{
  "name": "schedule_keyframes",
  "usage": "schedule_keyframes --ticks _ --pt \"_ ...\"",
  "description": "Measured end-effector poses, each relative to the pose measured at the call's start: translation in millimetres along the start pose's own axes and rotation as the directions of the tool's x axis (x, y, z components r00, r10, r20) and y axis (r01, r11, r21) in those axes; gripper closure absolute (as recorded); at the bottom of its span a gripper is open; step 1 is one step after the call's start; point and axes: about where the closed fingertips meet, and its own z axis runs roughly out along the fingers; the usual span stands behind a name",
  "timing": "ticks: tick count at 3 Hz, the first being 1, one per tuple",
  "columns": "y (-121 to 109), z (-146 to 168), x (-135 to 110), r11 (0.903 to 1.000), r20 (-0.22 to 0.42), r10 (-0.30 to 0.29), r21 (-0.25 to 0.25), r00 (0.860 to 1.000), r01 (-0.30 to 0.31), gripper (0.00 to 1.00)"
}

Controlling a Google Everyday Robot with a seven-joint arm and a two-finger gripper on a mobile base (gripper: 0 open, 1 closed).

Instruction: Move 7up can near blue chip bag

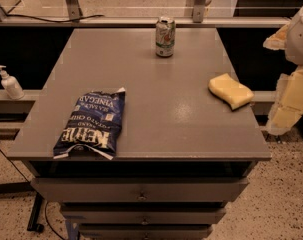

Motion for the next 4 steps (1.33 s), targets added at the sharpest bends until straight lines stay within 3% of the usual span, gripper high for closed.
schedule_keyframes --ticks 2,3,4 --pt "0 1 0 0.9999 0.02 -0.004 0.013 1.0 0.004 0.0" --pt "-25 20 -19 0.9996 0.118 -0.015 0.026 0.993 0.012 0.0" --pt "-64 47 -39 0.9993 0.231 0.01 0.033 0.973 -0.018 0.0"
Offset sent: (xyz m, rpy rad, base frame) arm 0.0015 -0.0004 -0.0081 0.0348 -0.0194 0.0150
